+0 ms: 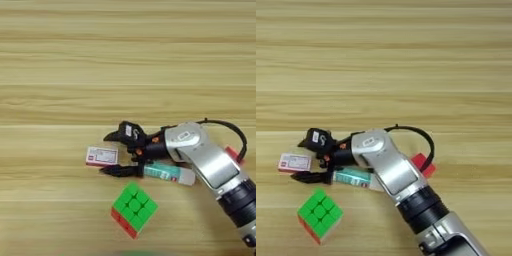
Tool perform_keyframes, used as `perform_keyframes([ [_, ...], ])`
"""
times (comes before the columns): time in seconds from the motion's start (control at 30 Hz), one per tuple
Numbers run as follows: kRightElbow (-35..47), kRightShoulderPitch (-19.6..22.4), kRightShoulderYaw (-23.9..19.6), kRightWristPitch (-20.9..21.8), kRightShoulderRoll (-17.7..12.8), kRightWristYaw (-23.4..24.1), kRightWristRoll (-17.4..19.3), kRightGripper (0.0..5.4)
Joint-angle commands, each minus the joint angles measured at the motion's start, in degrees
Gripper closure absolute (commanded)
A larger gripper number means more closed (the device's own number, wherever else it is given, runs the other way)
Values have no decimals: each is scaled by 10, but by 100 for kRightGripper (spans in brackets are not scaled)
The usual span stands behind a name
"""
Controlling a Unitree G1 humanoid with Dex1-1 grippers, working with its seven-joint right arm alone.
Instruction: Move the objects on the table
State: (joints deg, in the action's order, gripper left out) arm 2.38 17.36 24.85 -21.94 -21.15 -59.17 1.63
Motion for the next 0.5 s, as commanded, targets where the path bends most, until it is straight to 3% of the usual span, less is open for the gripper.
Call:
perform_keyframes([
  [0.03,58,47,-45,-1,-3,18,26,68],
  [0.2,94,52,-89,-19,-11,24,49,5],
  [0.4,93,55,-136,-22,-36,28,61,2],
  [0.5,67,52,-169,-13,-63,27,65,2],
])
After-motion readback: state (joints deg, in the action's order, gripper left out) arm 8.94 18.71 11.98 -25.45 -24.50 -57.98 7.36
